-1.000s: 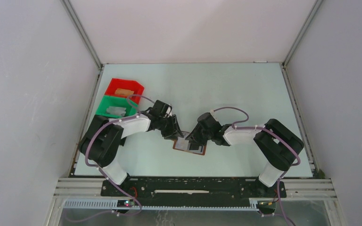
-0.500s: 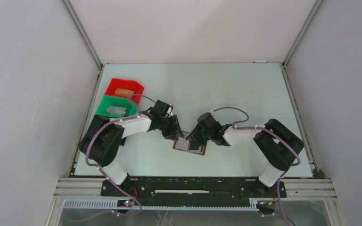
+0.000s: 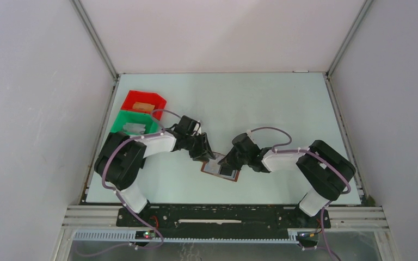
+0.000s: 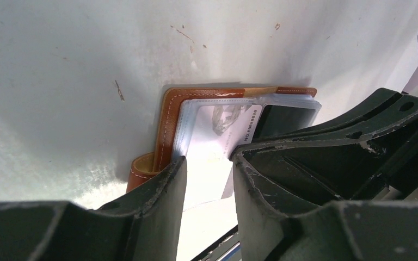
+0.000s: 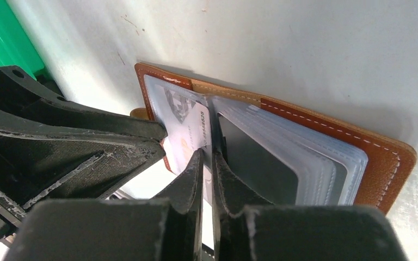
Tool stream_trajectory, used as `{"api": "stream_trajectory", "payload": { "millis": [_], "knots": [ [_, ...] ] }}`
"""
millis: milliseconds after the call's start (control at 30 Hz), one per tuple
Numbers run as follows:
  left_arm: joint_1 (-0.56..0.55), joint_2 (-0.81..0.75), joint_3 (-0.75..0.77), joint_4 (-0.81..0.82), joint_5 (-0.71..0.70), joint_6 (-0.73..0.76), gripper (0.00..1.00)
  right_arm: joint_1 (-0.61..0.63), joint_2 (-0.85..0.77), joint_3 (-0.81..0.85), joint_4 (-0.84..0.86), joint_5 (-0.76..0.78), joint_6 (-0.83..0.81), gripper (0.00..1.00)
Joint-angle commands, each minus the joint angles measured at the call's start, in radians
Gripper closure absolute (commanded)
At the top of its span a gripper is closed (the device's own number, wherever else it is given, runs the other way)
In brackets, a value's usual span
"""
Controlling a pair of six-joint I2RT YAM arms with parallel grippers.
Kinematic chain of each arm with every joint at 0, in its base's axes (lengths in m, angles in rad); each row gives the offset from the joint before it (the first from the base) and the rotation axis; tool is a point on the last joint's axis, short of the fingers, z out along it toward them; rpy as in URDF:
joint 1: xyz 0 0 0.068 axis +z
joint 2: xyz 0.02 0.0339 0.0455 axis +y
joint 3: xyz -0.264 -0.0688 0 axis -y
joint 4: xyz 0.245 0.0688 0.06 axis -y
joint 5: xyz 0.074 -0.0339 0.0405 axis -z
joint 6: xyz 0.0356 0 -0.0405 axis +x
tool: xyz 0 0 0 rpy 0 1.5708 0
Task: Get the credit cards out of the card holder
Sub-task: Remove the credit card from the card holder.
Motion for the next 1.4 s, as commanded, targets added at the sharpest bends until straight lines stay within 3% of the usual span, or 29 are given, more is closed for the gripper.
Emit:
{"api": "stream_trajectory", "payload": {
  "millis": [0, 33, 300, 900, 1067, 1267, 1367],
  "knots": [
    [-0.033, 0.077, -0.05, -0.068, -0.09, 0.025, 0.56, -0.004, -0.02, -0.036, -0.043, 0.035, -0.018, 0.95],
    [-0.033, 0.075, -0.05, -0.068, -0.093, 0.024, 0.56, -0.004, -0.024, -0.038, -0.038, 0.036, -0.019, 1.0],
    [-0.025, 0.079, -0.049, -0.087, -0.119, 0.013, 0.56, -0.001, -0.115, -0.051, -0.112, 0.078, -0.065, 1.0],
    [-0.013, 0.049, -0.028, -0.115, -0.121, 0.023, 0.55, -0.076, -0.399, -0.264, -0.036, 0.083, -0.124, 1.0],
    [-0.013, -0.096, 0.01, -0.195, -0.162, 0.056, 0.41, -0.124, -0.538, -0.293, -0.024, 0.017, -0.248, 1.0],
    [-0.013, -0.224, 0.092, -0.294, -0.115, 0.135, 0.2, -0.216, -0.696, -0.303, -0.006, -0.13, -0.366, 1.0],
    [-0.009, -0.262, 0.116, -0.318, -0.071, 0.156, 0.17, -0.28, -0.763, -0.301, 0.007, -0.22, -0.395, 1.0]
  ]
}}
